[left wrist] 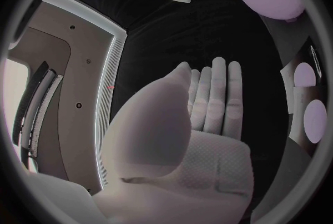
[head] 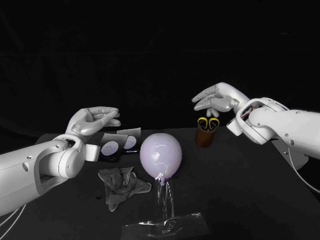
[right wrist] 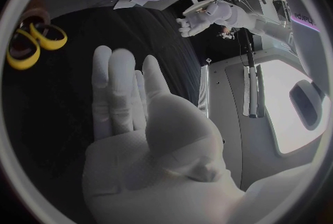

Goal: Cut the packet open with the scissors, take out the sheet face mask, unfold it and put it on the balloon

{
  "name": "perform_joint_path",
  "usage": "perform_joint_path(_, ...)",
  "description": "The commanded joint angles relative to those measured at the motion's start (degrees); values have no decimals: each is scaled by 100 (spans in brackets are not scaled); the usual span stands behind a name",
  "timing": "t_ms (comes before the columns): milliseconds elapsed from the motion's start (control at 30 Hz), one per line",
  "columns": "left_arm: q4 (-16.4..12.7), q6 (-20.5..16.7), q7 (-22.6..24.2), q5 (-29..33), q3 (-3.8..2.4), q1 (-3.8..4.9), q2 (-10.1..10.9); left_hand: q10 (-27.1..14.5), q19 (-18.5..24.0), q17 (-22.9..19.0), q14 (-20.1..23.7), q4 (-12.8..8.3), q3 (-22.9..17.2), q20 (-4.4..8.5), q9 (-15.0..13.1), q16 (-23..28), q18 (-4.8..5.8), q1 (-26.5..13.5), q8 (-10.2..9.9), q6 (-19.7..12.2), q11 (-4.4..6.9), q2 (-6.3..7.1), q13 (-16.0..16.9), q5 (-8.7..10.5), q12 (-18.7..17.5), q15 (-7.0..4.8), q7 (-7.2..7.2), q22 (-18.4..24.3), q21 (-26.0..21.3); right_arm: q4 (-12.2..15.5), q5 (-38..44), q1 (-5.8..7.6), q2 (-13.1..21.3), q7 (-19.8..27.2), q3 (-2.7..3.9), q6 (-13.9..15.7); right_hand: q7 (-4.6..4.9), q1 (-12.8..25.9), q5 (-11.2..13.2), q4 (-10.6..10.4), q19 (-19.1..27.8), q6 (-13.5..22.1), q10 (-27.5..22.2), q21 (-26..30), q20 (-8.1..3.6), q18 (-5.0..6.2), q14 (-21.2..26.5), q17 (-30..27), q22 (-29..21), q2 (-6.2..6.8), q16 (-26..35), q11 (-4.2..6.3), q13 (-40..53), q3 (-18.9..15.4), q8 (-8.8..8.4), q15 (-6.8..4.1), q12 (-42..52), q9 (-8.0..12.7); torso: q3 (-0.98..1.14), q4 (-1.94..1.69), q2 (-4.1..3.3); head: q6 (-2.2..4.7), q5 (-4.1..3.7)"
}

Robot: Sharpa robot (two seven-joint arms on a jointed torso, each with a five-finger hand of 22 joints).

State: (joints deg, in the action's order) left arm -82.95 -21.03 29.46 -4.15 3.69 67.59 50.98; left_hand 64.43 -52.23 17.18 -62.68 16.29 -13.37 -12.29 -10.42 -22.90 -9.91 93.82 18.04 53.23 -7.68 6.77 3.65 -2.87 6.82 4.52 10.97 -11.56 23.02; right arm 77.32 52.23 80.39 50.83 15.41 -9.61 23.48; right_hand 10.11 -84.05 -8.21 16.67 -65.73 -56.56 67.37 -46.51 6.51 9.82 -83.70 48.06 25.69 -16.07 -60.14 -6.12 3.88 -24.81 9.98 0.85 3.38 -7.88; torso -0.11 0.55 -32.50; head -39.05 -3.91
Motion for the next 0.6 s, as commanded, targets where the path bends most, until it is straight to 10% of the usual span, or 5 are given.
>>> perform_joint_path(33, -97, 159, 5, 132, -7, 22, 28, -1, 7, 13, -37, 17, -13, -8, 9, -18, -42, -8, -33, -5, -24, 68, -6, 4, -43, 17, 38, -5, 33, -104, 1144, 107, 62, -629, -1, -470, 27, 48, 9, -2, -229, -29, -101, -732, 19, -111, -94, 977, 900, -29, -926, -26, 2, -171, -53, 47, 15, -27, 4, 5, -38, 7, -106)
perform_joint_path(400, -272, 147, 9, 185, -9, 47, 122, -5, 17, 41, -33, 26, -15, -13, 16, -15, -42, -51, -59, -17, -38, 88, -3, 4, -92, 28, 52, -6, 37, -268, 2867, 313, 260, -1483, 1, -749, 157, 363, 219, -115, -965, 68, -596, -2385, 151, -404, -366, 2654, 3148, 312, -2251, -154, 11, -35, -198, 204, 21, -97, 22, 20, -127, 95, -198)
perform_joint_path(533, -291, 145, 9, 189, -10, 56, 124, -5, 19, 51, -33, 28, -14, -16, 19, -14, -42, -72, -68, -20, -42, 95, -2, 5, -108, 31, 55, -6, 39, -240, 3318, 333, 283, -1768, 1, -936, 174, 609, 360, -746, -918, 137, -743, -2556, 219, -411, -344, 2749, 3379, 1209, -2377, -191, 46, 1289, -277, 243, 23, -163, 29, 18, -155, 124, -223)
perform_joint_path(567, -291, 143, 10, 190, -10, 59, 121, -5, 19, 51, -33, 28, -14, -16, 19, -14, -42, -72, -68, -20, -42, 95, -2, 5, -108, 31, 55, -6, 39, -225, 3410, 336, 288, -1833, 1, -991, 178, 627, 400, -1437, -888, 134, -784, -2584, 230, -404, -338, 2738, 3437, 1881, -2404, -208, 60, 2344, -305, 259, 37, -210, 30, 18, -160, 134, -225)
perform_joint_path(600, -291, 143, 10, 190, -10, 59, 119, -4, 20, 55, -32, 29, -12, -16, 20, -14, -42, -80, -71, -22, -43, 99, -1, 5, -114, 32, 57, -6, 39, -217, 3447, 337, 292, -1861, 1, -1018, 178, 618, 398, -1502, -887, 131, -785, -2585, 232, -406, -338, 2738, 3442, 1917, -2406, -206, 60, 2399, -306, 257, 35, -214, 34, 17, -167, 142, -226)
